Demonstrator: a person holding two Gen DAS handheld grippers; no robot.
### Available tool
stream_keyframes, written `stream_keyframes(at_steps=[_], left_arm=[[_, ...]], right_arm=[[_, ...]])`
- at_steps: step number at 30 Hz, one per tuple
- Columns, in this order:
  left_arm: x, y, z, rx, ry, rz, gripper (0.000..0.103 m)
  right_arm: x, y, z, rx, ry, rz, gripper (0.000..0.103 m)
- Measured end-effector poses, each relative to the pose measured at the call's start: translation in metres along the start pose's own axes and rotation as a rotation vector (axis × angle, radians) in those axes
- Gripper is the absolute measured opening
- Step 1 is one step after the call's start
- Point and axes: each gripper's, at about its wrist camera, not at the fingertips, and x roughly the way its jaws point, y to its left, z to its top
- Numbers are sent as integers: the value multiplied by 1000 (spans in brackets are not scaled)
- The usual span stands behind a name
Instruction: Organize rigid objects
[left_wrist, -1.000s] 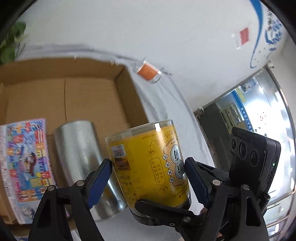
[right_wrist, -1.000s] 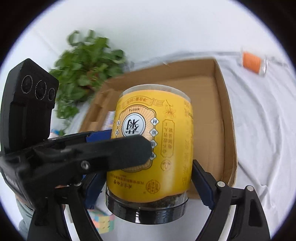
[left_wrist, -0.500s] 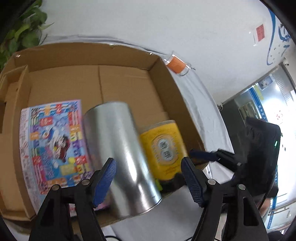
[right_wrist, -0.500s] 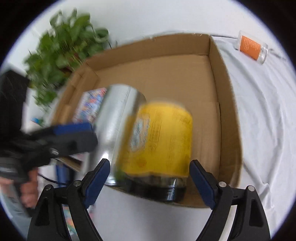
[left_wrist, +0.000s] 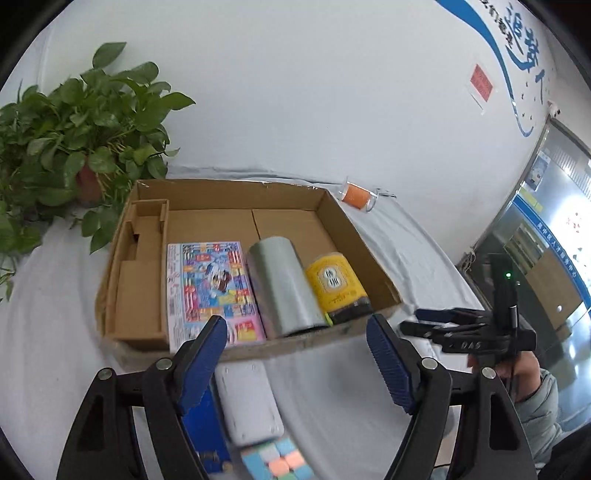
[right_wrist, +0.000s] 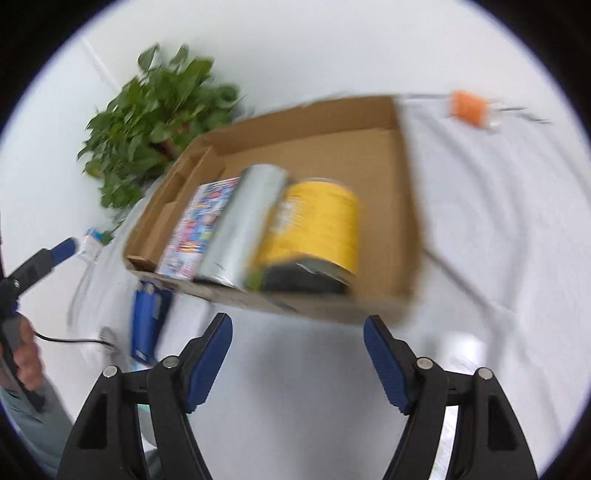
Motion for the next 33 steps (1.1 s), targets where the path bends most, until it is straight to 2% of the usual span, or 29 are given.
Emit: stream_keyframes(at_steps=[1,3,5,6,8,9,10,11,13,18,21,24,26,27,28,29,31,33], left_arm=[[-12,0,-12,1,-6,0,90],[-20,-8,-36,9,-14,-18,93],[-18,-19,-57,30,13,-41,93],[-10,-24,-69,36,37,-61,93],[-4,-35,-91,40,75,-89,93],[4,-44,-98,53,88,-104,92],[8,-50,-103,68,94,-111,92],[11,-56,-109,87,99,-116,92],[12,-67,-119,120,101,-145,92],[25,-88,-127,205,137,-185,91],[49,-96,-127,221,208,-220,91],[80,-107,-130,239,279,-257,88],[100,-115,-134,247,326,-297,77],[111,-122,-137,258,351,-326,77],[119,-126,-138,266,352,-325,76],[125,-127,-138,265,361,-329,71],[140,-131,-141,238,416,-364,69],[142,-142,-147,268,447,-368,69]], right_arm=[[-6,-8,-10,9,-17,-33,75],[-11,-35,-36,50,-23,-122,75],[2,-59,-58,101,38,-206,74],[12,-68,-69,125,81,-233,71],[31,-73,-84,141,112,-199,51],[33,-67,-87,116,85,-237,45],[33,-56,-89,65,68,-286,44],[36,-46,-92,18,67,-300,44],[37,-27,-98,-76,74,-235,44],[35,23,-127,-430,133,12,44],[28,29,-136,-598,136,70,45],[19,14,-132,-688,152,76,49],[11,2,-128,-712,162,70,49],[6,-5,-126,-721,172,67,49],[5,-12,-126,-734,179,62,49],[6,-14,-127,-754,186,50,48],[2,-21,-129,-786,189,26,47],[-3,-28,-132,-807,188,7,48]])
